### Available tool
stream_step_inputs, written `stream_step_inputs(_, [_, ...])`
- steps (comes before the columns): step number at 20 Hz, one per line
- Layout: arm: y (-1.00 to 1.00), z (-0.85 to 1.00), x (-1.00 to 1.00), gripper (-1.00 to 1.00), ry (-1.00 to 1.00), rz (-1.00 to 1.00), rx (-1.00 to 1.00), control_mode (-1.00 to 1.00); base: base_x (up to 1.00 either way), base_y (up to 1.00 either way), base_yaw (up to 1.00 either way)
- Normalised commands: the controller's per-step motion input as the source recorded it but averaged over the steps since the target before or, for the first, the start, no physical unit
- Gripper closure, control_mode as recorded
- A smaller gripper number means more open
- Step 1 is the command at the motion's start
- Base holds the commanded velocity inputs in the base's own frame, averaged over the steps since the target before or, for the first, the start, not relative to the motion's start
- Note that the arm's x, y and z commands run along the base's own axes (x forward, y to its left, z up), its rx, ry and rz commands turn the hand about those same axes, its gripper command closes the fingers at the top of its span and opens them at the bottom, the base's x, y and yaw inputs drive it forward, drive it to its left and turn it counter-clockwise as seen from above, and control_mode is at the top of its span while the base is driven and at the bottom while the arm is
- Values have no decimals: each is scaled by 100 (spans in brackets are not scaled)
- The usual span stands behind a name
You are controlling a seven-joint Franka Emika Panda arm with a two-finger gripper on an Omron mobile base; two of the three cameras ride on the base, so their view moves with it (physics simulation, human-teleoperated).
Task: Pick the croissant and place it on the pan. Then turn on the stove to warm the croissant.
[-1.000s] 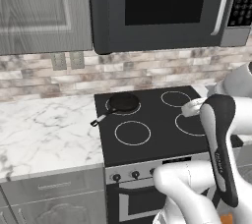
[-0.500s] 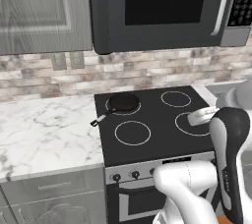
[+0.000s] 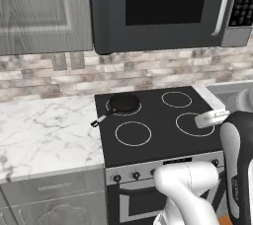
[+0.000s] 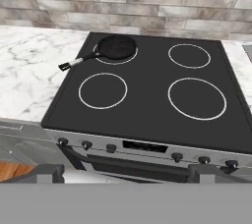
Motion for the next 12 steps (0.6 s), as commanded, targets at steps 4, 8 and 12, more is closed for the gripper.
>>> stream_step_inputs(4, [0,0,-6,-100,-1,0,0,-100,0,0,0])
stream_step_inputs(8, [0,0,0,-100,0,0,0,-100,0,0,0])
stream_step_inputs(12, [0,0,0,-100,0,0,0,-100,0,0,0])
